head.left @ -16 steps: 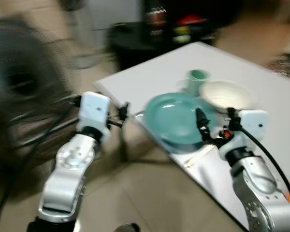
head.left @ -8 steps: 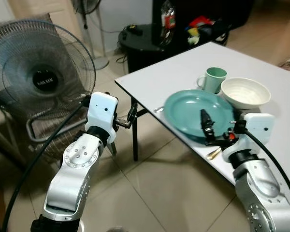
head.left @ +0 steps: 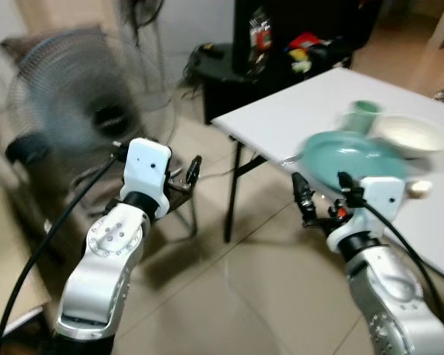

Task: Setting the table

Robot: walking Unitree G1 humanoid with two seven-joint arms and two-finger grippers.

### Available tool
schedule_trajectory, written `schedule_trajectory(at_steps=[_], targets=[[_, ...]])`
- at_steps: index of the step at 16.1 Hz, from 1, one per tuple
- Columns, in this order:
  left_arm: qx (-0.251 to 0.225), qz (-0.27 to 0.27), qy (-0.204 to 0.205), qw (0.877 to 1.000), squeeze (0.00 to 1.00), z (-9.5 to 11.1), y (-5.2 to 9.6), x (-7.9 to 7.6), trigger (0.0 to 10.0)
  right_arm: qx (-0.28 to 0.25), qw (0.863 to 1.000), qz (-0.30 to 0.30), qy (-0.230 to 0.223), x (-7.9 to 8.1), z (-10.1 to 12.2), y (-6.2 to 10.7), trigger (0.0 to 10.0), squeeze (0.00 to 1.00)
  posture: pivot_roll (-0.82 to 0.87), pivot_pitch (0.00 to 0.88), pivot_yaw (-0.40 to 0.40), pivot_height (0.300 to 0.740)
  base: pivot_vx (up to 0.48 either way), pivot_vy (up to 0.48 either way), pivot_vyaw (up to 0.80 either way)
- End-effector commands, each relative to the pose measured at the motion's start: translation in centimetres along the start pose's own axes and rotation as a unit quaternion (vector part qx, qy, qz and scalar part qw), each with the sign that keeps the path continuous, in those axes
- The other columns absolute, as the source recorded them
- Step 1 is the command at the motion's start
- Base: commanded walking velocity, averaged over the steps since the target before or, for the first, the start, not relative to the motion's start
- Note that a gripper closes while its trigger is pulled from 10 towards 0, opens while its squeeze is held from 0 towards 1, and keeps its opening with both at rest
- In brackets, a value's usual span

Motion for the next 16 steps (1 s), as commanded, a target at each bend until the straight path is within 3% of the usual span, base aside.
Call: schedule_trajectory(at_steps=[1,5,7,10,16], targets=[[-0.004,-0.004,0.0,1.0,0.0,0.48,-0.07,-0.07,10.0,0.0,1.0,0.015,0.001,0.13,0.1,0.07,10.0,0.0,0.07,0.0,0.0,0.74,0.0,0.428,0.0],[-0.002,0.006,-0.003,1.0,0.0,0.34,0.07,0.55,10.0,-0.001,0.999,0.032,0.007,0.44,0.17,0.08,10.0,0.0,0.08,0.0,-0.007,0.74,0.0,0.426,0.6],[-0.006,-0.001,0.0,1.0,0.0,0.65,0.33,-0.08,10.0,0.001,0.999,0.053,0.004,0.46,0.19,0.3,10.0,0.0,0.09,0.0,-0.022,0.74,0.0,0.422,0.8],[-0.021,-0.002,-0.001,1.0,0.0,1.19,0.47,-0.25,10.0,0.002,0.998,0.058,0.008,0.03,0.33,0.26,10.0,0.0,0.1,0.0,-0.031,0.74,0.0,0.0,0.8],[-0.022,0.006,-0.009,1.0,0.0,1.29,0.5,0.03,10.0,0.003,0.998,0.061,0.008,-0.29,0.3,0.19,10.0,0.0,0.1,0.0,-0.032,0.74,0.0,-0.48,0.8]])
Point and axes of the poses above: a point about 5 cm out from each wrist's last joint towards the gripper, its own y axis pointing back from the gripper into the wrist, its own z axis along the axis of the wrist's last joint, x = y × z, the point moved 4 cm from there along -y, pointing out of the wrist towards the gripper, and after that the axes turned 2 degrees about y, right-handed, at the moved point
